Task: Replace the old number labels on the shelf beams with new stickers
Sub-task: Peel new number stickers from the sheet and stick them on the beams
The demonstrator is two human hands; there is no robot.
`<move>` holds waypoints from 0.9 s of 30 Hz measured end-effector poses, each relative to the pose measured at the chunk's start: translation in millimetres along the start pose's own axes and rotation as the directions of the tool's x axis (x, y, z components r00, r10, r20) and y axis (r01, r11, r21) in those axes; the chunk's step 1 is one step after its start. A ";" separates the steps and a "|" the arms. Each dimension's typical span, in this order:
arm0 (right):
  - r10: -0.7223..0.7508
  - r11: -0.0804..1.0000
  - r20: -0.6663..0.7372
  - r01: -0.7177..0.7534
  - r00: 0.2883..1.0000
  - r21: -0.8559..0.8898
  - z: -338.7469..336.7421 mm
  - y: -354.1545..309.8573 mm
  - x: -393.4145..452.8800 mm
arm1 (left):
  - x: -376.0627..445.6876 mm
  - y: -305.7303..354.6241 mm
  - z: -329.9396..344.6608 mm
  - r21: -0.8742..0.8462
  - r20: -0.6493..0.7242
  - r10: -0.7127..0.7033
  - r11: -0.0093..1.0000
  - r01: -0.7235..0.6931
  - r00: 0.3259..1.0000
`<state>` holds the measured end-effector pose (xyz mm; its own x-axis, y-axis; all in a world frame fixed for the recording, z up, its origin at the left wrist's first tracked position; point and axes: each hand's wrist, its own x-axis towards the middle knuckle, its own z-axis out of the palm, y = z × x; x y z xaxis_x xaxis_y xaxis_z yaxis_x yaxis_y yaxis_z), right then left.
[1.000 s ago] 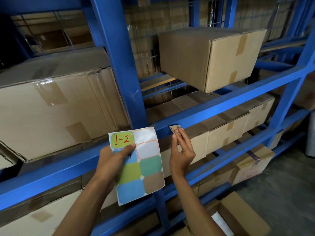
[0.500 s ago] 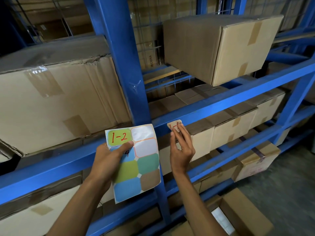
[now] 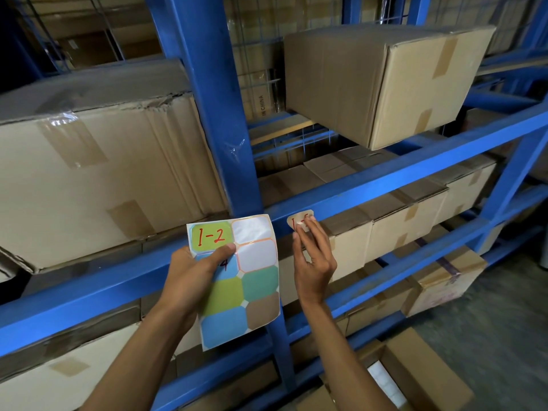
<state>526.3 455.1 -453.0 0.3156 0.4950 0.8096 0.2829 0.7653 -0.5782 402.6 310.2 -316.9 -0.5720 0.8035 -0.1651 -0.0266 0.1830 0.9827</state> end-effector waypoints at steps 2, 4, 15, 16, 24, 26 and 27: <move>0.004 1.000 0.005 -0.004 1.000 -0.004 1.1 0.6 0.2 | 0.5 -0.5 0.5 -0.001 -0.001 -0.004 1.000 0.004 1.000; 0.004 1.000 0.006 -0.004 1.000 -0.009 1.7 0.3 0.0 | 0.8 -0.6 0.7 -0.002 0.002 -0.010 1.000 0.010 1.000; 0.011 1.000 0.058 -0.009 0.998 -0.022 7.3 3.8 -3.3 | 7.5 -1.1 1.3 0.002 0.016 0.000 1.000 0.000 1.000; 0.011 1.000 0.063 -0.009 0.998 -0.027 7.7 4.4 -3.8 | 8.0 -1.3 1.3 0.006 0.019 -0.004 1.000 0.004 1.000; -0.045 0.997 0.152 0.054 0.987 -0.055 5.2 11.2 -8.1 | 10.3 0.6 2.0 0.010 0.038 0.010 1.000 -0.010 0.999; -0.073 0.992 0.214 0.094 0.974 -0.087 2.6 16.2 -10.7 | 9.9 1.2 2.1 0.010 0.035 0.014 1.000 -0.015 0.999; -0.093 0.987 0.248 0.122 0.964 -0.107 0.6 19.9 -11.8 | 9.6 1.7 2.4 0.007 0.036 0.017 1.000 -0.018 0.999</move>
<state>527.7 464.7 -474.1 0.0538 0.5083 0.8595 0.4144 0.7717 -0.4824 399.0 319.6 -317.1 -0.5426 0.8263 -0.1509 -0.0106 0.1729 0.9849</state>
